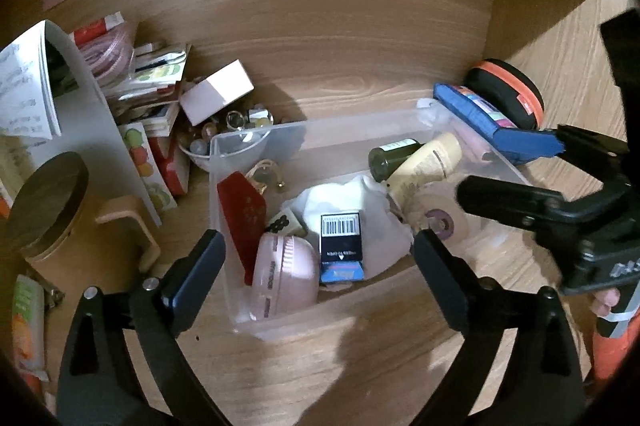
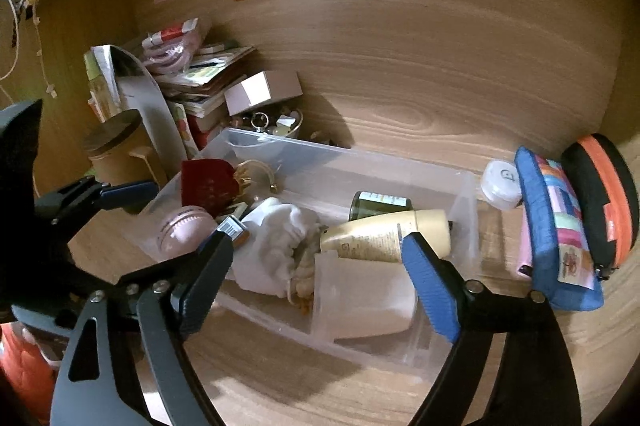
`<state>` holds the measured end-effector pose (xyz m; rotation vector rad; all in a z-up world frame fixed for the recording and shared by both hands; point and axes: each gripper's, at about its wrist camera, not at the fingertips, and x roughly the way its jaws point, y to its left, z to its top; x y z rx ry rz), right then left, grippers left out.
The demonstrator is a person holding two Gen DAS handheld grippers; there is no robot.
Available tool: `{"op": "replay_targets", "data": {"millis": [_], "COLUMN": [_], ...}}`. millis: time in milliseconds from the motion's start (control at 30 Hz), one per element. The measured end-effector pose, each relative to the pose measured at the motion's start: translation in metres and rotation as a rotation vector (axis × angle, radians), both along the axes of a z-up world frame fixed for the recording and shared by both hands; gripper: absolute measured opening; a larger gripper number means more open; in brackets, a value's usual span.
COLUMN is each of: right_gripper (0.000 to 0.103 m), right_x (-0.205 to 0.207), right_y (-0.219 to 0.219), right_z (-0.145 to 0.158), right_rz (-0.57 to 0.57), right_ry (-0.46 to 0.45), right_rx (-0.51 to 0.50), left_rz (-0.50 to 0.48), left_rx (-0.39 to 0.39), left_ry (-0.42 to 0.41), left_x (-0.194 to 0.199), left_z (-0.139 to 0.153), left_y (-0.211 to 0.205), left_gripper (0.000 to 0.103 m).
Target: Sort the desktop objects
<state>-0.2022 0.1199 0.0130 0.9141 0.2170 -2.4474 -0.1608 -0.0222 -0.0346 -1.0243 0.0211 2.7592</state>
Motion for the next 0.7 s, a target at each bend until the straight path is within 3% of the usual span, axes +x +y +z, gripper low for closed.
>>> {"op": "replay_targets", "data": {"millis": [267, 400, 700], "right_gripper": [0.101, 0.102, 0.103], "right_x": [0.036, 0.055, 0.093], "right_y": [0.011, 0.016, 0.025], "right_z": [0.027, 0.041, 0.052], "right_rz": [-0.011, -0.026, -0.127], "right_ry": [0.079, 0.122, 0.214], "right_rx": [-0.034, -0.045, -0.028], "left_rz": [0.04, 0.076, 0.16], "left_rx": [-0.01, -0.046, -0.044], "left_ry": [0.04, 0.107, 0.192], "left_x": [0.027, 0.047, 0.083], "left_z": [0.016, 0.031, 0.054], "left_y": [0.001, 0.004, 0.003], "left_gripper": [0.099, 0.099, 0.101]}}
